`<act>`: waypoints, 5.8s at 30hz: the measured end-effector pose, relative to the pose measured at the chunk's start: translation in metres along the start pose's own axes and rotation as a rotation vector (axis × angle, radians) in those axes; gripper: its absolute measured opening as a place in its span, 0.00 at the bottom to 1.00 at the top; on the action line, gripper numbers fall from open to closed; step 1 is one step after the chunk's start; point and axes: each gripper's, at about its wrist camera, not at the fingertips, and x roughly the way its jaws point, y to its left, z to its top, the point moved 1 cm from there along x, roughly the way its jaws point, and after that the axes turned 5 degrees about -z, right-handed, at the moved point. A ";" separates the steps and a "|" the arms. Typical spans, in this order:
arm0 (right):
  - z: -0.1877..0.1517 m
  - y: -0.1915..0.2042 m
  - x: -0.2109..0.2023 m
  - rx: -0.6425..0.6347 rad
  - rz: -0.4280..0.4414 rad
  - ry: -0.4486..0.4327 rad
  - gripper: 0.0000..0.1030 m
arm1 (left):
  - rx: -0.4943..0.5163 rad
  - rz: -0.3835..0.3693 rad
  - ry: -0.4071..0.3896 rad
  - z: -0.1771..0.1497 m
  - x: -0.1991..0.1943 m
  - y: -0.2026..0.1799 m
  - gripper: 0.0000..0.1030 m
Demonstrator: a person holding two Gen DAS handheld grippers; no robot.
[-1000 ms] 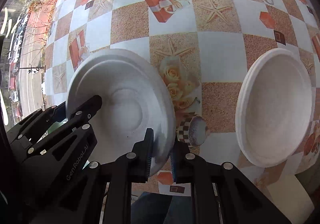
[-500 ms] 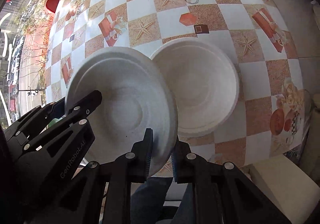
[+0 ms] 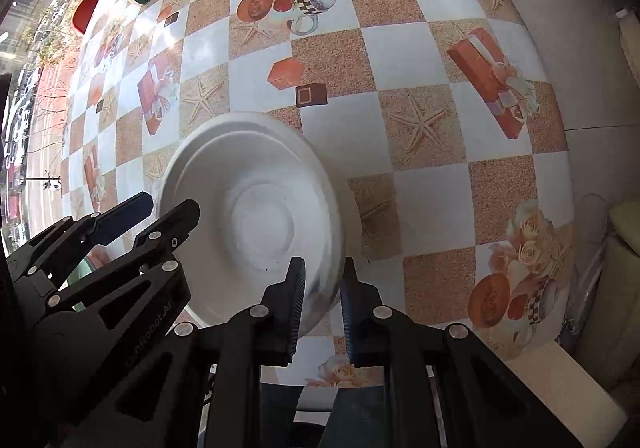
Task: Organize plates and bowls
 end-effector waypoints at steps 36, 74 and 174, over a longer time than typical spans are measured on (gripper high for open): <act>-0.052 -0.024 -0.039 0.168 0.089 0.014 0.99 | 0.118 0.057 0.065 -0.059 -0.057 0.025 1.00; -0.055 -0.027 -0.032 0.196 0.075 0.047 0.99 | 0.105 0.055 0.095 -0.060 -0.050 0.031 1.00; 0.009 -0.044 0.026 0.080 0.023 0.115 0.99 | -0.056 0.046 0.101 0.005 0.037 0.011 1.00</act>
